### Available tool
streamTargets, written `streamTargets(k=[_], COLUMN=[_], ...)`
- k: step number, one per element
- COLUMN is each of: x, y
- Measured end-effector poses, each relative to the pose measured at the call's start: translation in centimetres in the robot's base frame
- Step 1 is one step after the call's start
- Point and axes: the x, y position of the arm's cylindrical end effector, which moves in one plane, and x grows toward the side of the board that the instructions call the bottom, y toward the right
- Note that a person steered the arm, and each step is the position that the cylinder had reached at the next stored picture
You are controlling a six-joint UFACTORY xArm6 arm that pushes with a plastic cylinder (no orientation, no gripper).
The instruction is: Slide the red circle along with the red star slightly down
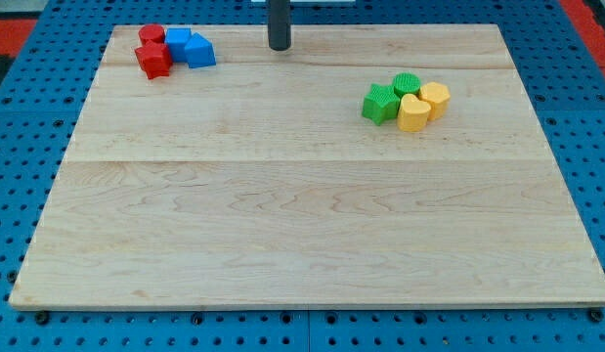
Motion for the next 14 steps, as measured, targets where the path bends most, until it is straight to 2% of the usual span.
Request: streamTargets(k=[1, 6, 8, 10, 14], x=[-2.4, -2.6, -2.7, -2.6, -1.7], y=[-2.7, -8.1, -8.6, -15.6, -16.9])
